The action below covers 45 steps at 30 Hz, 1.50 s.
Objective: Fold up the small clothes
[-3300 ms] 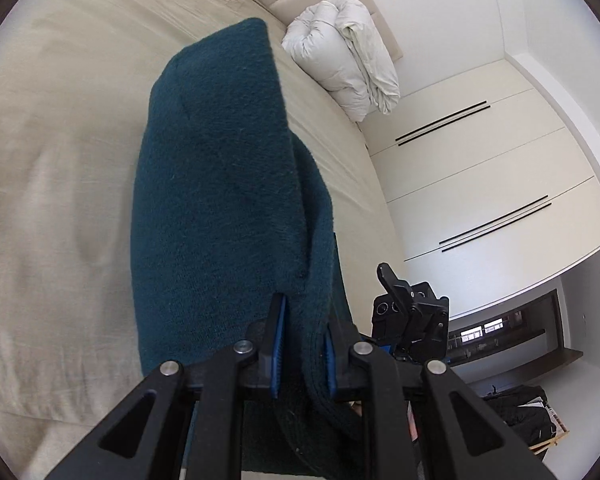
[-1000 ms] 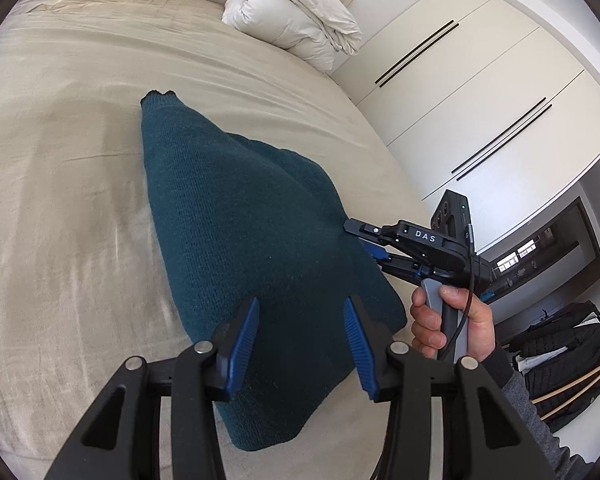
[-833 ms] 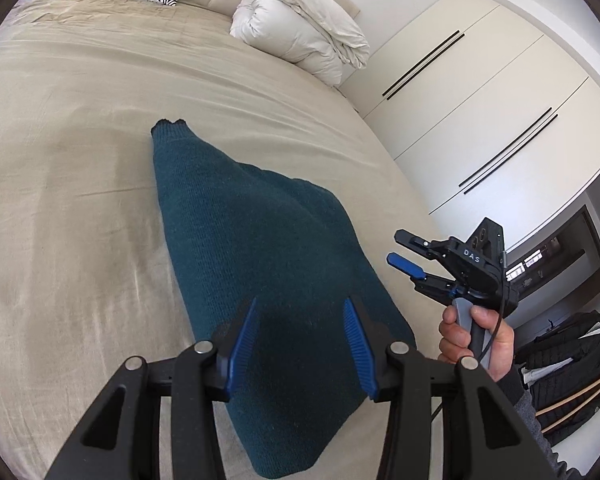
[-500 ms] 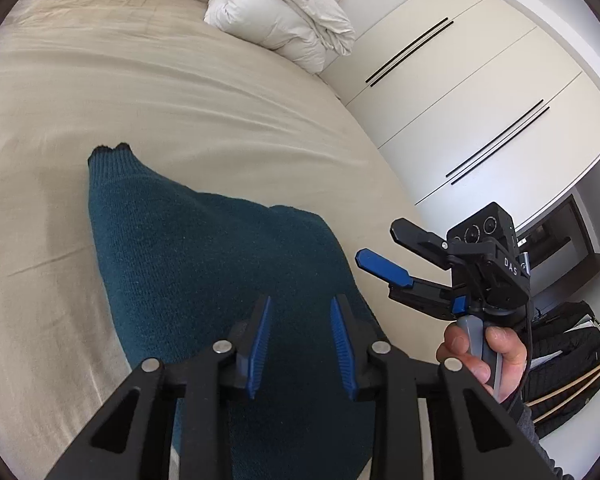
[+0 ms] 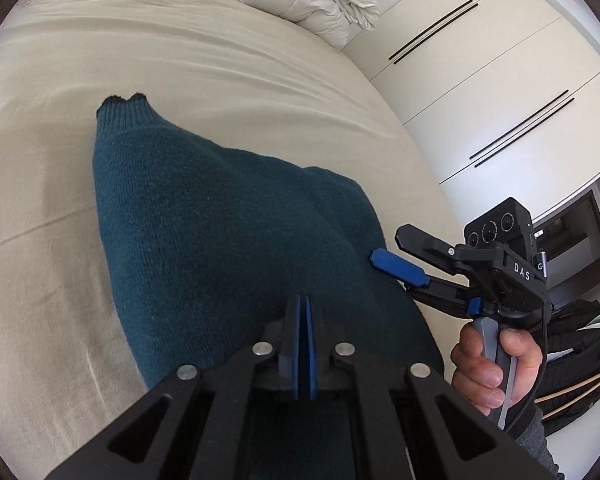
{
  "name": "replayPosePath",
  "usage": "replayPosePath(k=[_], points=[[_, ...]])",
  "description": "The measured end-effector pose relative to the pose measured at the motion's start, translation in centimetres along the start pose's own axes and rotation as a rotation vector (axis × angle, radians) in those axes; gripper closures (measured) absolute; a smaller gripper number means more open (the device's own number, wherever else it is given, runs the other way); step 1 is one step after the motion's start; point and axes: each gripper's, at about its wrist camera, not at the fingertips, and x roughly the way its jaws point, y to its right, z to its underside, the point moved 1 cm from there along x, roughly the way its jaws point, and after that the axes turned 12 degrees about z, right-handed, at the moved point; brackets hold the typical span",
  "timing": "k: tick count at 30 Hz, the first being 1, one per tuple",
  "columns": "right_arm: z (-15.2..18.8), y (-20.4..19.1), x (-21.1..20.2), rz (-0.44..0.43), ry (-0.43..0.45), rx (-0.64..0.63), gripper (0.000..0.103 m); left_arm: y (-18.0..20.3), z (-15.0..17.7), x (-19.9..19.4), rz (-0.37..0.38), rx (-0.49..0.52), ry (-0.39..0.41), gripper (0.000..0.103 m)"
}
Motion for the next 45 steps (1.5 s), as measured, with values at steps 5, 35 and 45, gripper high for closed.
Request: replayPosePath(k=[5,35,45], points=[[3.8,-0.7,-0.7,0.005,-0.037,-0.08,0.056,0.7,3.0,0.1,-0.05,0.067,-0.028,0.099],[3.8,2.2,-4.8,0.158,0.034,-0.01,0.041,-1.2,4.4,-5.2,-0.012,-0.146,0.158,0.032],[1.8,3.9,0.6,0.149,-0.101,0.003,0.041,-4.5,3.7,-1.3,0.01,-0.313,0.073,0.035]])
